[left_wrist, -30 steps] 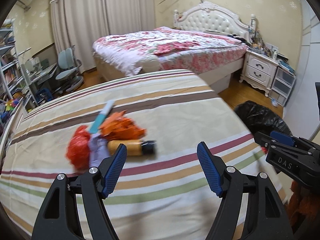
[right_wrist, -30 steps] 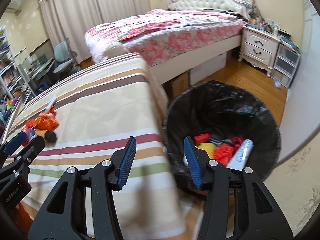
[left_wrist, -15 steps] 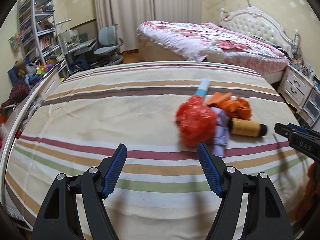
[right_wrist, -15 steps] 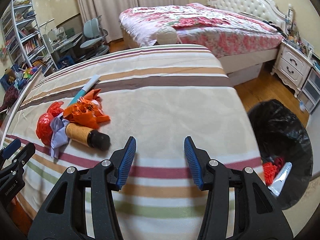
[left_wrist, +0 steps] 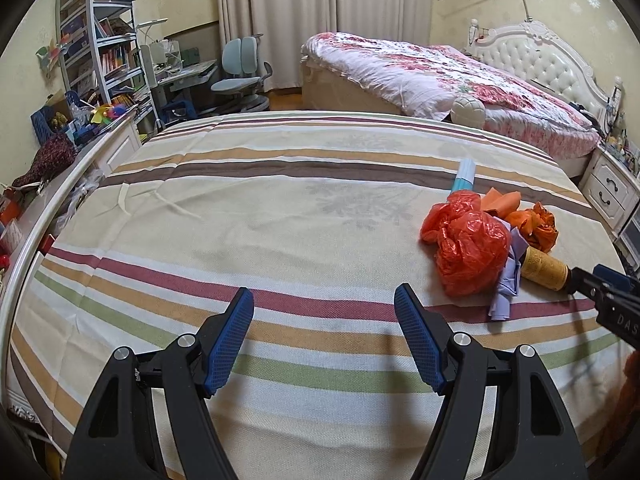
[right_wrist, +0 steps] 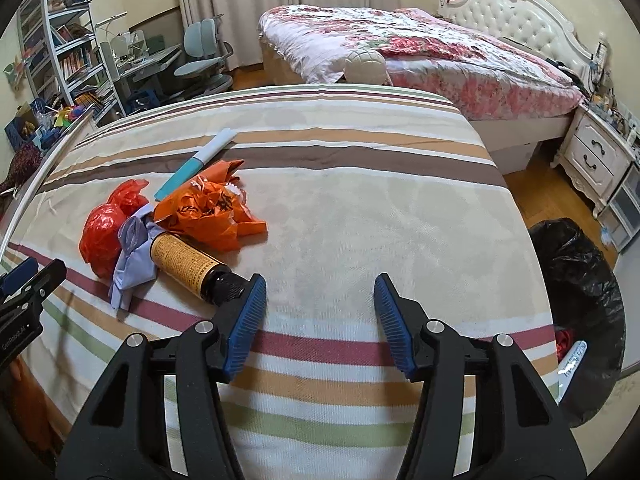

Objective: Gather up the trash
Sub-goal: 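Grasp the gold bottle with black cap with the right tool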

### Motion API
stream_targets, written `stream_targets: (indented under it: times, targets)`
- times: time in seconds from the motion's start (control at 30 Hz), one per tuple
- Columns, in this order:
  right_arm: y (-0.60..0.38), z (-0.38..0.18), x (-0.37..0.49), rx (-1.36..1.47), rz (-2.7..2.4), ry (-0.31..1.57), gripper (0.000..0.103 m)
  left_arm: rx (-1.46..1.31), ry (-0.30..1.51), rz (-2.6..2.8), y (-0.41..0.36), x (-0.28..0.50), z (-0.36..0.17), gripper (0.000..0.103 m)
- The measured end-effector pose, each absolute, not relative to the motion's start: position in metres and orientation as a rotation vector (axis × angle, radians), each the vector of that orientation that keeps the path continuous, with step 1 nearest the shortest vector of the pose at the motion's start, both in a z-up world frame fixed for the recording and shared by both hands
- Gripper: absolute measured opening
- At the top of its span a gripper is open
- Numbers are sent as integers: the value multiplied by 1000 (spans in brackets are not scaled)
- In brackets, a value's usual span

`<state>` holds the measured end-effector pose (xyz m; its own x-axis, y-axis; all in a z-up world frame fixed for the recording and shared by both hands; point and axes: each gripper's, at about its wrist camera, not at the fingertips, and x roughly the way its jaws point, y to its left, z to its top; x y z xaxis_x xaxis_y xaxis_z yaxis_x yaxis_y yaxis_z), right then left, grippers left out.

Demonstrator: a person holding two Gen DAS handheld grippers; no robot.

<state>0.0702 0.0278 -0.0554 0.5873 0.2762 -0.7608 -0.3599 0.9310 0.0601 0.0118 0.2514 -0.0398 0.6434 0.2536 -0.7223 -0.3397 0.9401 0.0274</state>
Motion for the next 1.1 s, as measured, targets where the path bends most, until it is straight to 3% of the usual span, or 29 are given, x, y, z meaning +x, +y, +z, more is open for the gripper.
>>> stream_targets:
  times: [0.77, 1.1]
  targets:
    - [59, -49, 15, -170, 490, 837, 57, -161, 795, 369, 271, -4, -40, 71]
    - [93, -49, 38, -194, 511, 831, 41, -155, 788, 365, 268, -5, -40, 71]
